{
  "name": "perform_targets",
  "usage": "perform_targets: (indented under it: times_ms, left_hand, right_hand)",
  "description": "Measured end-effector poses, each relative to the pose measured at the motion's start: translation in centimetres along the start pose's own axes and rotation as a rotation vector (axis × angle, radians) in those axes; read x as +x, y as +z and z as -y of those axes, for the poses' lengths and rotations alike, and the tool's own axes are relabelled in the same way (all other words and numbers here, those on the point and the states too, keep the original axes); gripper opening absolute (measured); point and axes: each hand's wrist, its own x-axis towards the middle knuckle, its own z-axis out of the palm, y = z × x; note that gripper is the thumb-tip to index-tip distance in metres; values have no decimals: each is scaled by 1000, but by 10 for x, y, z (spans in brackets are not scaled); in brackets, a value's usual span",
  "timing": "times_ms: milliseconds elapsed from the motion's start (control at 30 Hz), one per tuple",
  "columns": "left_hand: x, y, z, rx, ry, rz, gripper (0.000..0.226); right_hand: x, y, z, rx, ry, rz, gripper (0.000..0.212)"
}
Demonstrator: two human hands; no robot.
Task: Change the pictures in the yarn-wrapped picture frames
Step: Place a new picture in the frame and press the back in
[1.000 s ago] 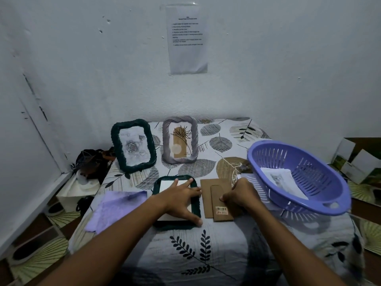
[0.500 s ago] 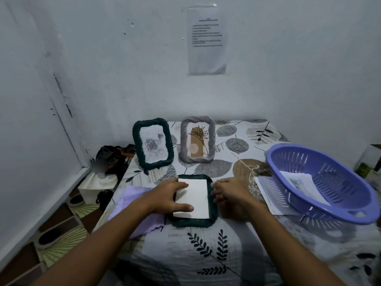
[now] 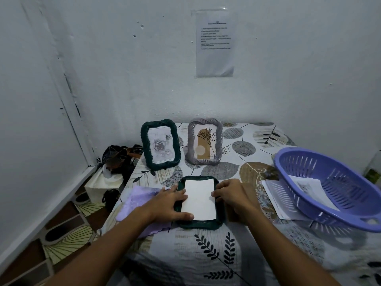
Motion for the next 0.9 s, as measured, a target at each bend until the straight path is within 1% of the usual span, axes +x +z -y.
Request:
perform_targets:
  times_ms: [200,333,400,433,533,600,800,867,900]
  left_hand:
    - [0,2,1,-8,5,-5,135]
    - [-2,2,1,-22,-1,-9,130]
    - [-2,1,0,-30,-1,1,128]
    - [-3,1,-1,-27,-5,6,123]
    - [-4,0,-4,-28,-23,-8,97]
    - [-5,1,-4,-29,-24,-15,90]
    - [-7,2,-4,-34,-26,-36,91]
    - [-7,2,-4,-25,-28,-29,97]
    - [-7,1,-4,-21,-28,-22,105]
  right_hand:
    - [12,12,-1,-152,38,-37,21]
    - [25,15,-3,-237,72,-47,39]
    - [28,15,-3,-236,84,-50,42]
    - [28,15,-1,-231,94,-53,41]
    - [27,14,1,-203,111,-61,38]
    - [29,14,0,-212,109,-67,34]
    - [32,14,-1,-239,86,-74,28]
    - [34,13,-2,-246,79,-71,25]
    - [35,12,-3,-251,76,-72,24]
